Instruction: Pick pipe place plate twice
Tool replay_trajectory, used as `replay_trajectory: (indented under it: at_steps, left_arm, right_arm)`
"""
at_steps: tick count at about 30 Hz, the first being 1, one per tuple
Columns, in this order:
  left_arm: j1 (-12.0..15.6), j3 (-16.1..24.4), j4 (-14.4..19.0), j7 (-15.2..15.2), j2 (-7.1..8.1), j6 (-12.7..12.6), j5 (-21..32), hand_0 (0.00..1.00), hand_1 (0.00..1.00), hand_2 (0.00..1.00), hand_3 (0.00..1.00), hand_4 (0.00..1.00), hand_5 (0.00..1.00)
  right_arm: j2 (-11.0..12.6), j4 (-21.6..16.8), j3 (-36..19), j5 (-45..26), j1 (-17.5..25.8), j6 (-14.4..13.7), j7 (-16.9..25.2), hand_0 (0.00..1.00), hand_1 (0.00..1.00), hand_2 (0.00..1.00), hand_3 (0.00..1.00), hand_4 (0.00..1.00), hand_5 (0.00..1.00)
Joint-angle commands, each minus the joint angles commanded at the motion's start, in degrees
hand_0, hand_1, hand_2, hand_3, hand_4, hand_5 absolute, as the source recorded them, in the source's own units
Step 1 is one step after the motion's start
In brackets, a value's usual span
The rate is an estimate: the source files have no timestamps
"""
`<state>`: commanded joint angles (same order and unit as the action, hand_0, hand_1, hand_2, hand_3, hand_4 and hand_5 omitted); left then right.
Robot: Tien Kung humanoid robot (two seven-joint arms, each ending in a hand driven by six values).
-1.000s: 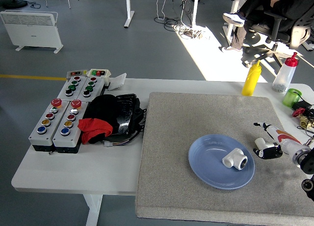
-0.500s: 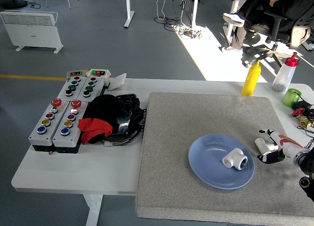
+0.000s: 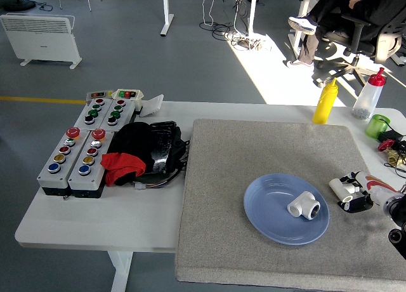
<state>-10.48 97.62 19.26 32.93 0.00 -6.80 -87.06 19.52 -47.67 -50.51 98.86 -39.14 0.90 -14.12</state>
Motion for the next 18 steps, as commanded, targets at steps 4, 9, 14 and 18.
replay_trajectory:
  at_steps: [4, 9, 14, 18]
  left_arm:
    - [0.0, 0.04, -0.01, -0.01, 0.0, 0.03, -0.06, 0.684, 0.675, 0.711, 0.665, 0.393, 0.998]
    - [-0.04, 0.1, 0.01, 0.02, 0.0, 0.05, -0.15, 0.684, 0.675, 0.711, 0.665, 0.393, 0.998]
    - [-0.08, 0.06, -0.01, 0.01, 0.0, 0.08, -0.15, 0.684, 0.676, 0.711, 0.665, 0.393, 0.998]
    - [-0.08, 0.07, -0.01, 0.02, 0.0, 0.1, -0.17, 0.682, 0.676, 0.712, 0.664, 0.393, 0.998]
  right_arm:
    - [0.02, 0.09, -0.11, -0.21, 0.04, -0.24, 0.08, 0.42, 0.524, 0.614, 0.684, 0.564, 0.224]
    - [0.13, -0.06, -0.32, -0.49, 0.15, -0.49, 0.54, 0.42, 0.524, 0.614, 0.684, 0.564, 0.224]
    - [0.44, -0.38, -0.9, -0.63, 0.35, -1.07, 1.2, 0.384, 0.5, 0.6, 0.665, 0.551, 0.217]
    - [0.81, -1.14, -1.63, -0.56, 0.36, -1.72, 1.83, 0.371, 0.487, 0.588, 0.643, 0.534, 0.21]
